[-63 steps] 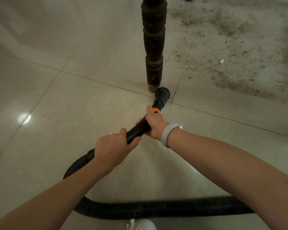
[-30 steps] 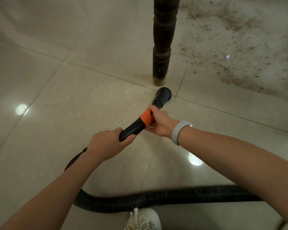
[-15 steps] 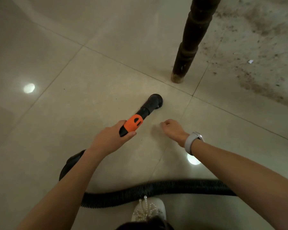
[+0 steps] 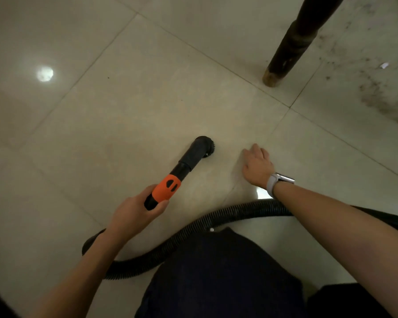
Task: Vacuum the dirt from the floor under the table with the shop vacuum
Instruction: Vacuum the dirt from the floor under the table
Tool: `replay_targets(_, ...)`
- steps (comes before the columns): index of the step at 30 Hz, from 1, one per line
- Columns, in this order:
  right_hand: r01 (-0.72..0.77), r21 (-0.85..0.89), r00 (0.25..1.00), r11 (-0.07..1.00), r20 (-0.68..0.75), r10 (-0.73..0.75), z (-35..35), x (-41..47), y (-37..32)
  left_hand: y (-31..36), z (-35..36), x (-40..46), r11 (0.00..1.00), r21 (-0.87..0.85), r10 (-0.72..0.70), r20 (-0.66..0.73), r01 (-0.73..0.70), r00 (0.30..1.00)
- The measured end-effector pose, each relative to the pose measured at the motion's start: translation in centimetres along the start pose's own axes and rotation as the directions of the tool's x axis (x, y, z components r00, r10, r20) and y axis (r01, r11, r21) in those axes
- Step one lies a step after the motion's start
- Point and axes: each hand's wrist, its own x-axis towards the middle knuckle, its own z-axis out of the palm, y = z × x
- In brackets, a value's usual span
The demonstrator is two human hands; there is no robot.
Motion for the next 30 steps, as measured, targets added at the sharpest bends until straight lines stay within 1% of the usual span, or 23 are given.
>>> replay_targets(5, -0.022, 0.014, 1.0, 1.0, -0.009, 0.022, 0.1, -0.1, -0.7, -1.2, 0.8, -1.9, 0.996, 0.032, 0.08, 0.097, -0.083, 0.992)
replay_targets(7, -0.023, 0.018, 1.0, 1.0, -0.012, 0.023, 0.1, 0.0, -0.7, -1.5, 0.7, -1.7, 0.996, 0.034, 0.077, 0.087, -0.08, 0.993)
replay_targets(10, -0.004, 0.029, 1.0, 1.0, -0.021, 0.005, -0.1, 0.0, -0.4, -1.4, 0.2, -0.7, 0.998, 0.009, 0.061, 0.031, -0.061, 0.998)
replay_targets(12, 0.011, 0.024, 0.999, 1.0, -0.033, -0.01, -0.2, -0.1, 0.0, -0.9, 0.1, -0.1, 0.997, 0.01, 0.079, 0.035, -0.079, 0.996)
replay_targets(15, 0.022, -0.054, 0.998, 0.998, -0.06, -0.025, -0.2, -0.4, 0.7, 0.3, 0.7, 0.2, 0.982, 0.091, 0.158, 0.094, -0.167, 0.983)
replay_targets(18, -0.022, -0.121, 0.999, 0.992, -0.047, 0.016, -0.2, -0.8, 1.9, 1.6, 0.8, 0.7, 0.953, 0.206, 0.198, 0.134, -0.223, 0.971)
replay_targets(20, -0.036, -0.134, 0.999, 0.99, -0.032, 0.032, -0.2, -1.1, 2.8, 2.2, 0.6, 1.3, 0.947, 0.245, 0.196, 0.079, -0.21, 0.977)
replay_targets(22, -0.03, -0.14, 1.0, 0.99, -0.013, 0.029, -0.3, -1.2, 3.5, 2.7, 0.5, 2.0, 0.949, 0.251, 0.199, -0.012, -0.189, 0.98)
replay_targets(24, -0.02, -0.101, 1.0, 0.995, 0.005, 0.02, -0.3, -0.7, 3.8, 3.3, 0.5, 2.6, 0.947, 0.267, 0.204, -0.07, -0.179, 0.976)
replay_targets(26, -0.01, -0.019, 1.0, 1.0, -0.01, 0.01, -0.3, -0.2, 3.5, 4.1, 0.8, 3.3, 0.94, 0.285, 0.224, -0.1, -0.188, 0.969)
replay_targets(28, -0.033, 0.146, 0.995, 0.989, -0.087, 0.046, -0.8, -0.1, 2.3, 4.8, 1.3, 3.7, 0.922, 0.321, 0.264, -0.116, -0.216, 0.957)
replay_targets(29, -0.042, 0.263, 0.991, 0.964, -0.115, 0.074, -1.2, -0.3, 1.3, 5.2, 1.6, 3.9, 0.909, 0.347, 0.288, -0.119, -0.232, 0.95)
replay_targets(30, -0.044, 0.407, 0.989, 0.913, -0.11, 0.097, -1.7, -0.8, 0.0, 5.6, 1.9, 4.1, 0.896, 0.37, 0.307, -0.117, -0.246, 0.944)
